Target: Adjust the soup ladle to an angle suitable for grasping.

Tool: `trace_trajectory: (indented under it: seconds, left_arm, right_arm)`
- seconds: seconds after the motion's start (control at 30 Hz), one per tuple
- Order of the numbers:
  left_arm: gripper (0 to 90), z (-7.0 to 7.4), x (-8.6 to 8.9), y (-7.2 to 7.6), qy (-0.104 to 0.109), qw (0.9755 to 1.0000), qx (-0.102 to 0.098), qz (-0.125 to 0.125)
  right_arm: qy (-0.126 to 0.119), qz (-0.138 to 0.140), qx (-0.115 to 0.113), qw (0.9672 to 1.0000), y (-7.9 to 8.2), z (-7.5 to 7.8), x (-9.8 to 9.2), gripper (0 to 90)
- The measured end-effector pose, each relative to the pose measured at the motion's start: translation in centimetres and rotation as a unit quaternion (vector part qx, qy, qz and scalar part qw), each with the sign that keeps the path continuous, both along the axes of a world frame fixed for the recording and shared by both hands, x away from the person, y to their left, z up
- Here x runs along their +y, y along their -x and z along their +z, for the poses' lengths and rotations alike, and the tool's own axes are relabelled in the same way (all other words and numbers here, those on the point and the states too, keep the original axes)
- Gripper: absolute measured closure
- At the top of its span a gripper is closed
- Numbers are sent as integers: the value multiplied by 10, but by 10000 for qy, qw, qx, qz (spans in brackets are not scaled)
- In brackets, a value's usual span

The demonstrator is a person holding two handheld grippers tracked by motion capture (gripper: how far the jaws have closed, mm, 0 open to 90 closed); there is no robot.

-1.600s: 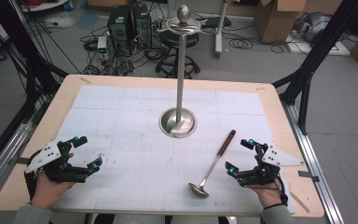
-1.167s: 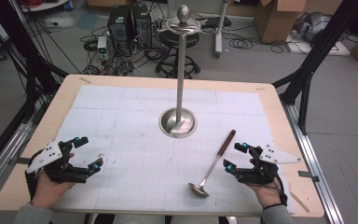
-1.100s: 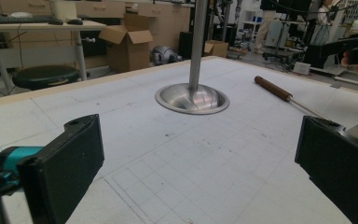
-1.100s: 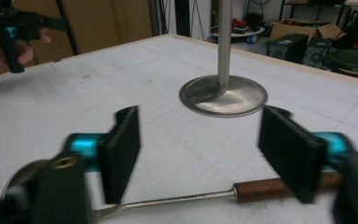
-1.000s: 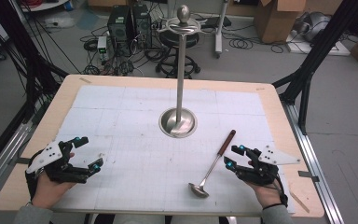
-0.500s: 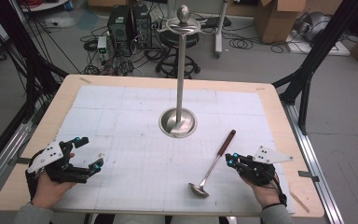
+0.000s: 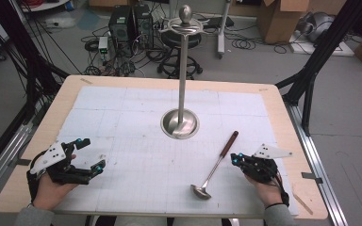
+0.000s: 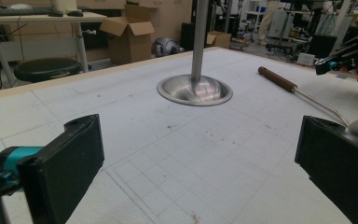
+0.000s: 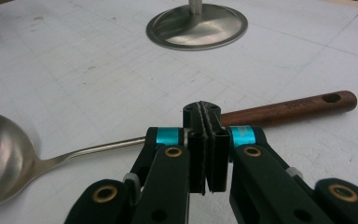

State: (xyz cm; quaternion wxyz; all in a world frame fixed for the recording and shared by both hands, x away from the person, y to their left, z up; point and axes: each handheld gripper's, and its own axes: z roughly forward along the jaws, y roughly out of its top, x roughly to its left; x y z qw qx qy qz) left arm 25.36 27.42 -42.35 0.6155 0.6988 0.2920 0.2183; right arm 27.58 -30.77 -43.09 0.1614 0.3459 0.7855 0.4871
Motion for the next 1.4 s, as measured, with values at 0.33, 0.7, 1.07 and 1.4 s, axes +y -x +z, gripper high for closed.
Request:
trace_trajectory:
  seconds: [0.33,0.7,1.07,1.4]
  left_arm:
    - [17,-1,-1,-1,-23,10000,30,-22]
    - [17,-1,-2,-1,-45,10000,53,-33]
    - [17,-2,-2,-1,-75,9999,73,-49]
    - [17,-2,-3,-1,-116,9999,79,-62]
  right_arm:
    - [201,-4,195,9996,-14,-7,2,896]
    - [420,-11,393,9983,-27,-12,0,897]
    - [526,-60,604,9968,-40,-17,0,898]
    - [760,-4,671,9948,-47,-18,6,898]
